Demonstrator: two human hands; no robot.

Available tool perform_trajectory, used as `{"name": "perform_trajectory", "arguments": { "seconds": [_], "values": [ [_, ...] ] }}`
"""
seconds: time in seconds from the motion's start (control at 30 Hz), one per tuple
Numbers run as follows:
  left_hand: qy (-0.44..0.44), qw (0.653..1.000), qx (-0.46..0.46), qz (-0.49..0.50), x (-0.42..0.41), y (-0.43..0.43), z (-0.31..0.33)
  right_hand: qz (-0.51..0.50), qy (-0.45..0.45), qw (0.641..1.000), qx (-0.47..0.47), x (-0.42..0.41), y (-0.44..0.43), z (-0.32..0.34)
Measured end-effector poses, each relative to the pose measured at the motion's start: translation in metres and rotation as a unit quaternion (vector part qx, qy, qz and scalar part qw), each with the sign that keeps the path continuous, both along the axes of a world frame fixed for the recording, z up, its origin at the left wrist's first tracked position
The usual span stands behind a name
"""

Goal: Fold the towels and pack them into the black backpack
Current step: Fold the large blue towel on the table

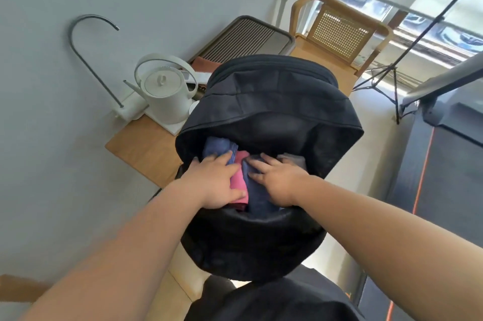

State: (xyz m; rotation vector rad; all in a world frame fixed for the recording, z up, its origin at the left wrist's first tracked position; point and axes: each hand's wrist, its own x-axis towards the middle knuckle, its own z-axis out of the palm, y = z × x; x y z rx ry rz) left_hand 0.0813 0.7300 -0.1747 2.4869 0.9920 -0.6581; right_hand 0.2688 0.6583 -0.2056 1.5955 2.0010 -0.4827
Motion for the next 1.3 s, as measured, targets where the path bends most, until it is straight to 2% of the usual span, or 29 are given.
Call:
{"name": "perform_trajectory", "arguments": {
  "seconds": [0.17, 0.33, 0.4, 0.5, 0.57, 0.73, 0.87, 1.07, 1.3],
  "values": [
    [0.143, 0.982, -0.019, -0.124, 0.034, 0.014, -0.01, 0.003, -0.109, 0.993, -0.052, -0.008, 0.004, -0.009],
    [0.208, 0.966, -0.011, -0.15, 0.051, 0.013, -0.026, -0.04, -0.187, 0.978, -0.079, -0.017, 0.005, -0.01],
    [0.231, 0.959, 0.004, -0.163, 0.054, 0.01, -0.032, -0.025, -0.181, 0.982, -0.052, -0.02, 0.002, -0.011],
    [0.247, 0.953, 0.023, -0.172, 0.055, 0.007, -0.037, 0.073, -0.103, 0.992, 0.01, -0.017, 0.003, -0.013],
    [0.255, 0.95, 0.026, -0.18, 0.053, 0.007, -0.039, 0.11, -0.086, 0.99, -0.012, -0.011, 0.006, -0.015],
    [0.293, 0.934, 0.041, -0.198, 0.052, 0.007, -0.041, 0.055, -0.159, 0.982, -0.084, -0.012, 0.01, -0.025],
    [0.322, 0.929, 0.015, -0.18, 0.049, 0.008, -0.044, -0.025, -0.151, 0.985, -0.078, -0.006, 0.009, -0.027],
    [0.274, 0.946, -0.021, -0.171, 0.037, 0.003, -0.039, -0.043, -0.117, 0.987, -0.103, 0.001, 0.011, -0.04],
    [0.123, 0.988, -0.023, -0.096, 0.034, 0.003, -0.023, -0.037, -0.091, 0.988, -0.119, 0.001, 0.016, -0.039]
  ]
}}
